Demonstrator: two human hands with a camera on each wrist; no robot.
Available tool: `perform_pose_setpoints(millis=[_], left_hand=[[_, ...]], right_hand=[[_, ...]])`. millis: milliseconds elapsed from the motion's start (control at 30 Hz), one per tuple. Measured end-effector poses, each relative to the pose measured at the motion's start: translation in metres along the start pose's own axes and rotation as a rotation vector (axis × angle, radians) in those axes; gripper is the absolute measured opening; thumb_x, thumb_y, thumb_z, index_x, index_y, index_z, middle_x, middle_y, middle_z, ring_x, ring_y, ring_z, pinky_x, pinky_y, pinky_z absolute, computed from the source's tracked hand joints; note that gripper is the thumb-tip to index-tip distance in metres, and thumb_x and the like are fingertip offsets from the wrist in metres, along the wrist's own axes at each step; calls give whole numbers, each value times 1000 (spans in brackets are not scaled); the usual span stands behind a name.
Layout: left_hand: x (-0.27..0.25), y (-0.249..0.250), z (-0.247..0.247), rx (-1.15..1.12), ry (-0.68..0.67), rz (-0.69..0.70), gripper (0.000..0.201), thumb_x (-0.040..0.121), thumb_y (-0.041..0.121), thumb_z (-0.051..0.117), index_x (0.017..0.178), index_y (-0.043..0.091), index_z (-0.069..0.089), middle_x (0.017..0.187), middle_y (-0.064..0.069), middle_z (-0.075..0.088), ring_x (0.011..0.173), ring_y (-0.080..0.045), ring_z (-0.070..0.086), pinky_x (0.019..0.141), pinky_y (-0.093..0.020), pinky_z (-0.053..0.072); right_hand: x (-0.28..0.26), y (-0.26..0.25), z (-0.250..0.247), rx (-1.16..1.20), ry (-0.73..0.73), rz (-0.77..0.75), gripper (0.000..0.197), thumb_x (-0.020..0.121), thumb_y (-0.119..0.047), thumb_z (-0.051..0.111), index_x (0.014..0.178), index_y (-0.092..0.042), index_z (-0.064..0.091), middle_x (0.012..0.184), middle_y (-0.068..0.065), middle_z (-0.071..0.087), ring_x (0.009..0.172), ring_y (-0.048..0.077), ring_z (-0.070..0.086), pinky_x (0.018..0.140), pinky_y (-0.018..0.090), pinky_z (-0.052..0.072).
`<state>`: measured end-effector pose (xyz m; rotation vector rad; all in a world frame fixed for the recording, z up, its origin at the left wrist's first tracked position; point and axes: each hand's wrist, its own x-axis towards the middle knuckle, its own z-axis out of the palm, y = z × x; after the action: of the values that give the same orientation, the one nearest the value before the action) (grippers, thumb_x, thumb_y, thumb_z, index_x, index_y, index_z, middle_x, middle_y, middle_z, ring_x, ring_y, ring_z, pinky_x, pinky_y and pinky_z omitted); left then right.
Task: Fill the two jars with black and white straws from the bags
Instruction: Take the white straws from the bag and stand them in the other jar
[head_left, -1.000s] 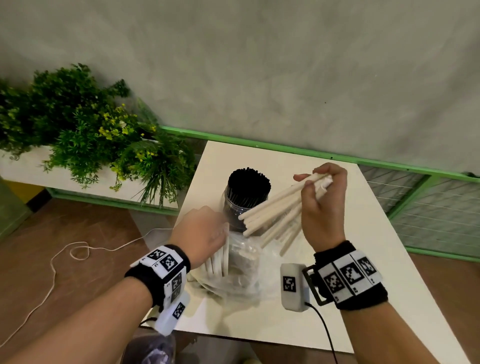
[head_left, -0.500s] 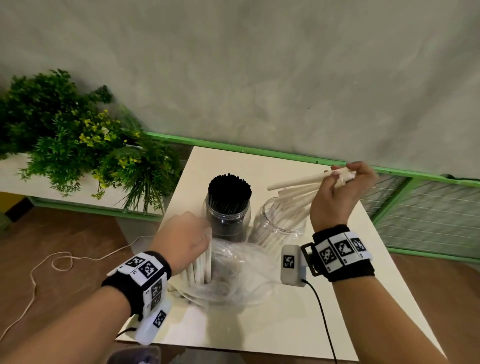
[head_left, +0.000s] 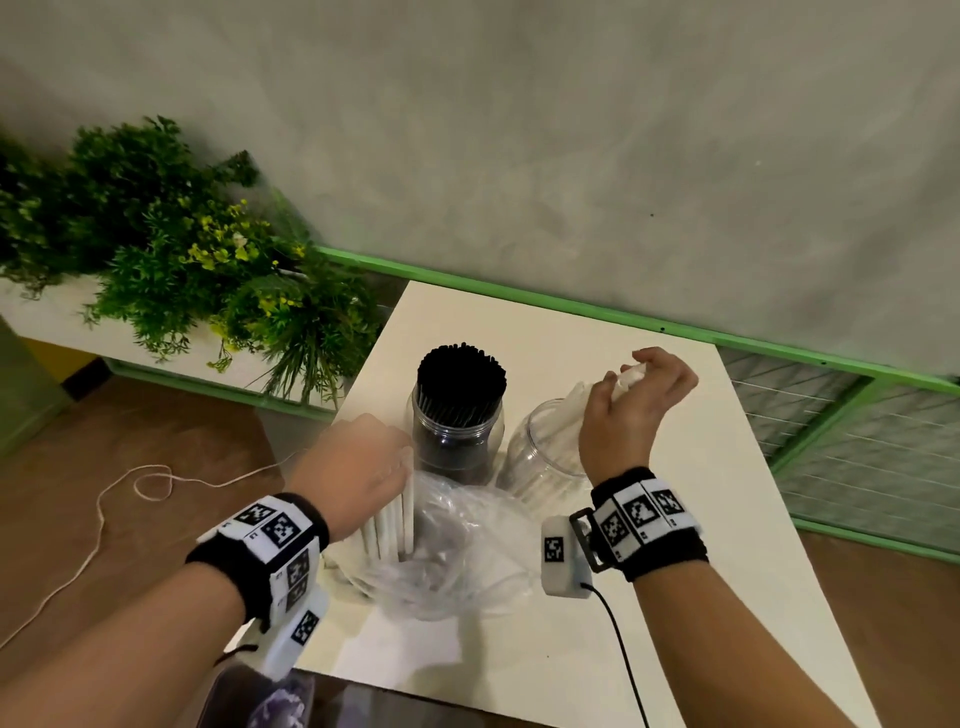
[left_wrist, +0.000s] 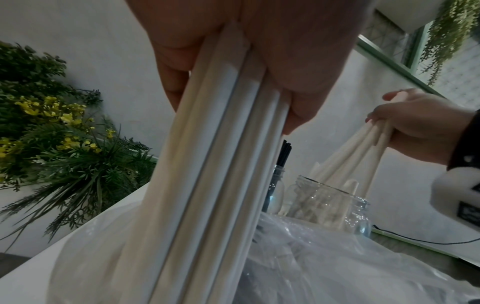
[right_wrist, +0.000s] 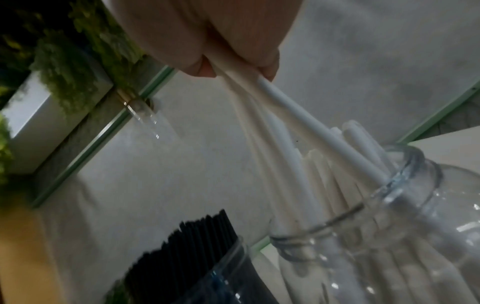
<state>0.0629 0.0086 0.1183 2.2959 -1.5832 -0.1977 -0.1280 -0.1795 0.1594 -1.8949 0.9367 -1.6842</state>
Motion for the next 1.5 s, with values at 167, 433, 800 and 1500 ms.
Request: perform_pose_setpoints(millis=[167,433,800,1500], left_hand=[[1,5,2,4,3,-14,56,75,58,23,111,31,57,102,6,53,95,-20,49,83,-34,40],[-1,6,2,-3,24,-17,53,76,56,25,109,31,58,99,5,53,92,-20,49,79,-32,38],[8,-2,4,-18,46,-48,53,75,57,27,108,30,59,96,6,52,93,-21,50,79,-31,35],[14,-4,1,-20,43,-77,60,73,60,25,110,27,59,103,2,55,97,-22,50,83,-33,36]], right_hand=[[-11,32,15,-180,-257,-91,41,72,23,53,110,13,44,116,29,34,93,1,28,89,-5,23],[-13,68,8,-224,-500,-23,25,90,1,55,113,1,46,113,9,45,92,22,48,75,17,34],[18,64,-18,-344,-661,22,25,96,-24,54,116,-9,52,90,1,54,79,19,47,66,25,28],[17,60,-41,-583,-581,-302,31,74,4,69,102,-7,69,110,15,55,90,34,51,74,42,47]])
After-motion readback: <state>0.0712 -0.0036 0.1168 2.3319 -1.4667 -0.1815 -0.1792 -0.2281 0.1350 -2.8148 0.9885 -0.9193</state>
